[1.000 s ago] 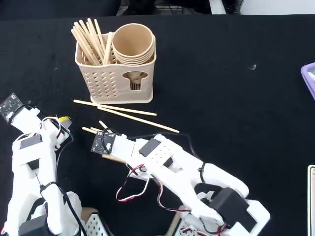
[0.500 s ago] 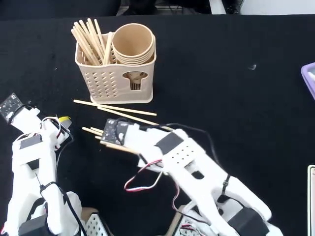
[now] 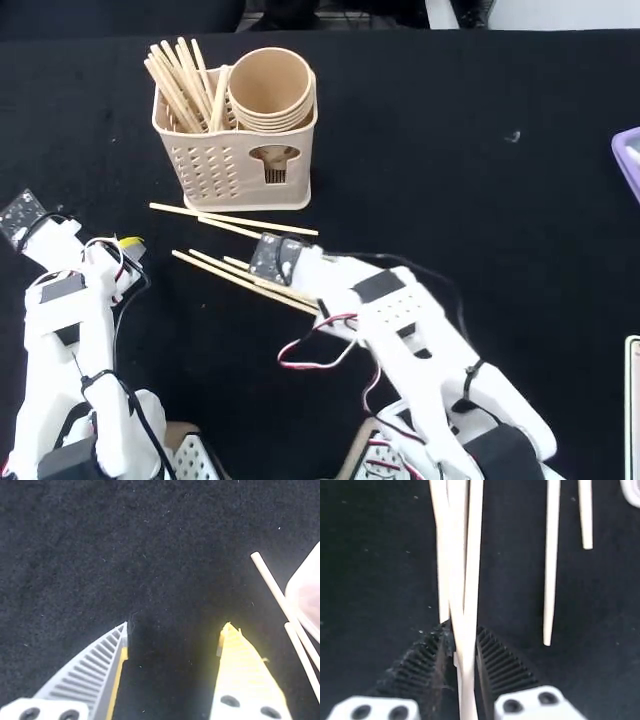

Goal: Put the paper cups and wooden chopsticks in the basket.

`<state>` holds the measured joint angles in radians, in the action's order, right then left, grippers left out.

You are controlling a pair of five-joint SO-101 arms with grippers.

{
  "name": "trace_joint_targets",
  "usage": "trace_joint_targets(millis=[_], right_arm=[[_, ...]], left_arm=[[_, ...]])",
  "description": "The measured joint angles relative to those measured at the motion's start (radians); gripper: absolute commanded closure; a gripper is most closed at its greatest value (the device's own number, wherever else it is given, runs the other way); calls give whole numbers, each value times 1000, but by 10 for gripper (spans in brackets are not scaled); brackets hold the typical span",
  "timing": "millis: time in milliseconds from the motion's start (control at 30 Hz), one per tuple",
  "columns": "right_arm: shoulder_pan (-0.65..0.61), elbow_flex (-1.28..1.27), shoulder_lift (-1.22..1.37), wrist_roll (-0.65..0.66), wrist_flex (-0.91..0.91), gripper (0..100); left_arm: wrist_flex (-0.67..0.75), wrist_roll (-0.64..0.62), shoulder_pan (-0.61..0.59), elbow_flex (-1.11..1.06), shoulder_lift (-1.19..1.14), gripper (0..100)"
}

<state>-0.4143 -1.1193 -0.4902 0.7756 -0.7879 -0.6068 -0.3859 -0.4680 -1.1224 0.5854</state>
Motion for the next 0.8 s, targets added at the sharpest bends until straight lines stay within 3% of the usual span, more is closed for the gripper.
trace_joint_targets(millis=[133, 467, 667, 800], right_arm=[[15, -3, 0, 3, 2, 803], [15, -3, 0, 11, 9, 926], [15, -3, 0, 11, 41, 841], [64, -3, 0, 14, 66, 848]], left_arm=[[0, 0, 0, 0, 0, 713], [0, 0, 0, 0, 0, 713], [0, 0, 0, 0, 0, 713], [0, 0, 0, 0, 0, 713]])
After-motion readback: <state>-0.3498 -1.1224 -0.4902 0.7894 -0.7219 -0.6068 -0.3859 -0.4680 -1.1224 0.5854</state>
